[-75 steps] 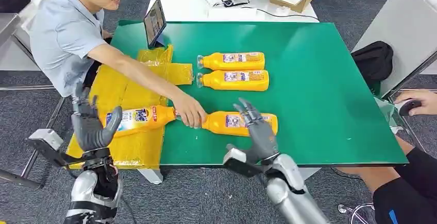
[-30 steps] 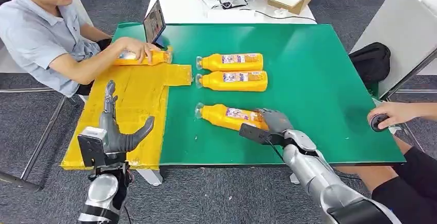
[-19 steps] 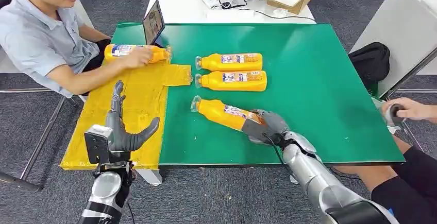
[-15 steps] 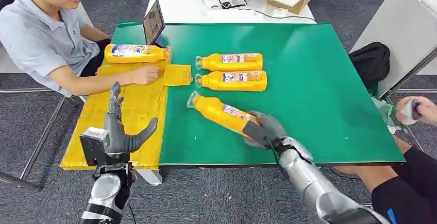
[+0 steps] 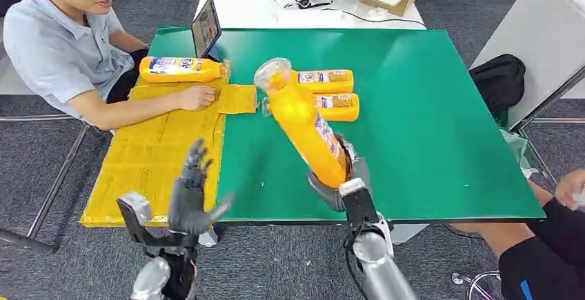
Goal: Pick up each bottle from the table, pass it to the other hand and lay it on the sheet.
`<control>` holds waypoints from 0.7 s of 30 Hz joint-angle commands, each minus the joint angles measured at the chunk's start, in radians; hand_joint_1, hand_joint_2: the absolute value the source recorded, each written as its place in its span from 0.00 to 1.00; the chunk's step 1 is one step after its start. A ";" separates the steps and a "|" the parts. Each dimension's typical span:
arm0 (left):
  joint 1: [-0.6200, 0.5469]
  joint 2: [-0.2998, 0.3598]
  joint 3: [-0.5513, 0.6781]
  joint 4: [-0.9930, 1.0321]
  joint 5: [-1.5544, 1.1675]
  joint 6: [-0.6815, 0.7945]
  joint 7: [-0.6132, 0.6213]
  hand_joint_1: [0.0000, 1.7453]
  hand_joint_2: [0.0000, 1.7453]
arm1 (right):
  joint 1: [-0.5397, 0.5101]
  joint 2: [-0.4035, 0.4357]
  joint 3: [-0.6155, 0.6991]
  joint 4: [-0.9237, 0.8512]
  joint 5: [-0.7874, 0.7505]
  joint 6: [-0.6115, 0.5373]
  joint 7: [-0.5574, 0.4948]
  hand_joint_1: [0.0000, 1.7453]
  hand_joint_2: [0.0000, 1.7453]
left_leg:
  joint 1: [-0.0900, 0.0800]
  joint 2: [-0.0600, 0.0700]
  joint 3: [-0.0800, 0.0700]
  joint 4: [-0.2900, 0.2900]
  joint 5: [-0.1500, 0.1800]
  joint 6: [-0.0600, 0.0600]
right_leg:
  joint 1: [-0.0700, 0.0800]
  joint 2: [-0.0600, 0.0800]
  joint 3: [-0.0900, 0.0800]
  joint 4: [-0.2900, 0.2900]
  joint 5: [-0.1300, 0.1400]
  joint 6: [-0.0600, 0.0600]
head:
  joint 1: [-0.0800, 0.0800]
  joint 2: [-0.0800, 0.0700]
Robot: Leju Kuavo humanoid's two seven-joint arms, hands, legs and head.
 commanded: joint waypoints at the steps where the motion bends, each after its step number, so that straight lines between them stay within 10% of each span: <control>1: -0.033 0.047 -0.096 0.014 -0.017 -0.073 -0.018 0.00 1.00 | -0.016 -0.007 0.206 0.050 0.105 0.046 0.009 1.00 1.00 | 0.000 0.001 0.002 0.000 0.000 -0.001 | 0.000 0.001 0.001 0.000 0.000 -0.001 | 0.000 0.000; 21: -0.119 0.025 -0.103 0.068 0.141 -0.144 0.104 0.00 1.00 | -0.083 0.019 0.470 0.329 0.270 -0.064 -0.028 1.00 1.00 | 0.001 -0.001 0.005 -0.001 0.000 -0.002 | 0.001 -0.001 0.005 -0.001 -0.002 -0.002 | 0.000 0.000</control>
